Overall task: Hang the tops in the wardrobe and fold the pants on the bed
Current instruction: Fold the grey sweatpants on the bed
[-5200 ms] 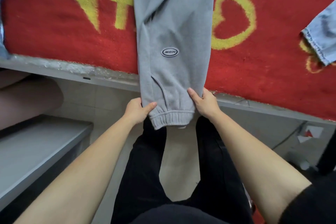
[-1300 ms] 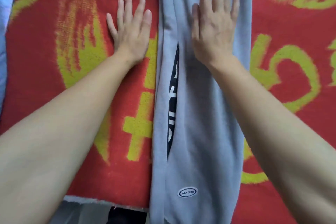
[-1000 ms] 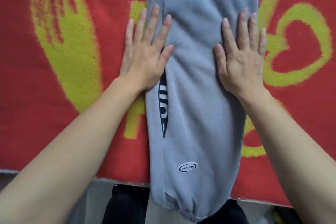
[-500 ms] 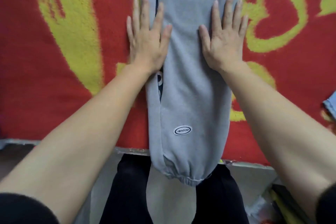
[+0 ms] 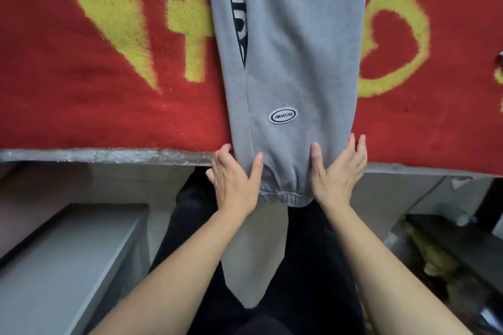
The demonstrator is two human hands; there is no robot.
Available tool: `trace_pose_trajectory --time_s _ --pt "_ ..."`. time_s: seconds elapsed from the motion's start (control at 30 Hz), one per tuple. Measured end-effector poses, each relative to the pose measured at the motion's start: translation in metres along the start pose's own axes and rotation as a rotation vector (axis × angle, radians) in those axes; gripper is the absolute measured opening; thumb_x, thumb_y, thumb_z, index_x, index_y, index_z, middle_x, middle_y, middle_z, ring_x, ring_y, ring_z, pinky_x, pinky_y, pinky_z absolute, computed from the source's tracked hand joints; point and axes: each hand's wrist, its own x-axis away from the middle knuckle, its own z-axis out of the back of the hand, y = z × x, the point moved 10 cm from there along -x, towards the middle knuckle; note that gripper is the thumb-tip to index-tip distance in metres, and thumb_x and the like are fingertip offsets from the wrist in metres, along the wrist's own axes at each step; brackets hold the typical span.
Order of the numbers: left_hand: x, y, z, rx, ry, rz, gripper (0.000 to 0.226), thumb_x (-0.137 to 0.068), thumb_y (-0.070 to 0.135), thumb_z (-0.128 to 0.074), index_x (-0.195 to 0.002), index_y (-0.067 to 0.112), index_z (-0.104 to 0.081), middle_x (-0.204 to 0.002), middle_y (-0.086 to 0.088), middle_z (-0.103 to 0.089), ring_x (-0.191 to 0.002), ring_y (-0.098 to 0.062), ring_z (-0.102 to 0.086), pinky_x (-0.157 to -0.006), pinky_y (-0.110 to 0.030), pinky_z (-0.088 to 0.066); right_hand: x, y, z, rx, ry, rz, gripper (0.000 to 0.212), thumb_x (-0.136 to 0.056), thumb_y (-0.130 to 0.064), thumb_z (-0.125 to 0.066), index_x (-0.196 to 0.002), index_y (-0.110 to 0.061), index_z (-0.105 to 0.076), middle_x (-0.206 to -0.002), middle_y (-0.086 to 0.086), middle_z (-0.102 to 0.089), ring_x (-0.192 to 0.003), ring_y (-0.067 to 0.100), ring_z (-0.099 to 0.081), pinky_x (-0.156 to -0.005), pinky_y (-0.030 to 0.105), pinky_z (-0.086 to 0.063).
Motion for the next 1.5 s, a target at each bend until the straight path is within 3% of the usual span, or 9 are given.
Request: trace_pose_trajectory --time_s 0.13,0.27,0.4,0.6,0.77,0.93,1.2,1.37,1.5 --pt "0.016 -0.031 -0.034 0.144 -0.214 0.194 0.073 -0.078 0.077 -0.049 -0.106 0.009 -0.052 -0.109 -0.007 -0.06 -0.109 -0.029 -0.055 -0.096 -0.047 -0.043 0.018 0.025 -0.014 -0.232 -0.068 -0.165 0.078 -0.082 -0.07 -0.058 -0.134 -0.015 -0.039 -0.13 0.009 -0.053 -0.12 0.029 -0.052 -0.104 0.045 -0.041" --pt "0.034 -0.039 -0.061 0.408 -0.351 0.284 0.076 -0.069 0.067 -0.071 -0.126 0.023 -0.048 -0.117 0.006 -0.062 -0.111 -0.013 -0.058 -0.096 -0.037 -0.049 0.022 0.045 -0.031 -0.243 -0.256 -0.179 0.07 -0.077 -0.077 -0.056 -0.115 -0.018 -0.049 -0.118 0.005 -0.058 -0.114 0.028 -0.056 -0.098 0.045 -0.046" --pt "0.055 -0.046 -0.064 0.399 -0.302 0.343 0.052 -0.078 0.03 -0.069 -0.122 0.017 -0.045 -0.111 0.0 -0.064 -0.099 -0.018 -0.061 -0.086 -0.037 -0.051 0.024 0.058 -0.031 -0.342 -0.493 -0.139 0.06 -0.076 -0.058 -0.077 -0.116 -0.02 -0.053 -0.111 -0.003 -0.064 -0.098 0.015 -0.062 -0.085 0.033 -0.05" --pt "0.115 -0.025 -0.047 0.699 -0.244 0.449 0.018 -0.085 0.025 -0.066 -0.095 0.013 -0.073 -0.092 0.0 -0.076 -0.091 -0.019 -0.071 -0.081 -0.036 -0.054 0.042 0.062 -0.004 -0.492 -0.794 -0.119 0.048 -0.08 -0.057 -0.073 -0.111 -0.021 -0.067 -0.108 -0.006 -0.071 -0.09 0.007 -0.065 -0.071 0.024 -0.046" --pt "0.147 0.011 -0.027 0.9 -0.259 0.449 0.028 -0.088 0.025 -0.063 -0.109 0.008 -0.069 -0.096 -0.007 -0.076 -0.087 -0.024 -0.07 -0.076 -0.038 -0.054 0.065 0.047 0.021 -0.643 -0.975 -0.151 0.054 -0.083 -0.053 -0.071 -0.12 -0.015 -0.061 -0.107 -0.002 -0.072 -0.083 0.011 -0.07 -0.071 0.029 -0.055" --pt "0.153 0.037 -0.012 0.916 -0.266 0.416 0.025 -0.089 0.013 -0.066 -0.113 0.006 -0.066 -0.099 -0.01 -0.076 -0.093 -0.03 -0.072 -0.086 -0.054 -0.055 0.044 0.039 0.05 -0.569 -0.742 -0.097 0.039 -0.081 -0.04 -0.065 -0.11 -0.014 -0.069 -0.108 0.003 -0.074 -0.097 0.023 -0.07 -0.09 0.048 -0.057" --pt "0.086 0.054 0.024 0.963 -0.119 0.426 0.064 -0.07 0.026 -0.068 -0.129 0.015 -0.047 -0.108 -0.011 -0.06 -0.084 -0.024 -0.066 -0.074 -0.045 -0.059 -0.007 0.012 0.043 -0.654 -0.654 -0.201 0.087 -0.053 -0.086 -0.067 -0.107 -0.018 -0.064 -0.1 0.001 -0.073 -0.093 0.024 -0.07 -0.087 0.045 -0.057" --pt "0.011 0.097 0.054 1.088 -0.156 0.312 0.012 -0.09 0.017 -0.059 -0.09 0.008 -0.066 -0.082 -0.01 -0.069 -0.076 -0.024 -0.065 -0.079 -0.047 -0.056 -0.045 -0.068 0.068 -0.76 -0.622 -0.169 0.055 -0.074 -0.065 -0.063 -0.092 -0.013 -0.071 -0.088 0.004 -0.073 -0.075 0.024 -0.07 -0.068 0.035 -0.055" --pt "-0.044 0.123 0.068 1.14 -0.217 0.184 0.06 -0.09 0.045 -0.061 -0.141 0.018 -0.044 -0.12 0.0 -0.06 -0.094 -0.011 -0.063 -0.077 -0.037 -0.056 -0.079 -0.125 0.067 -0.886 -0.578 -0.169 0.027 -0.092 -0.042 -0.057 -0.1 -0.017 -0.065 -0.088 0.009 -0.073 -0.073 0.023 -0.072 -0.065 0.033 -0.06"
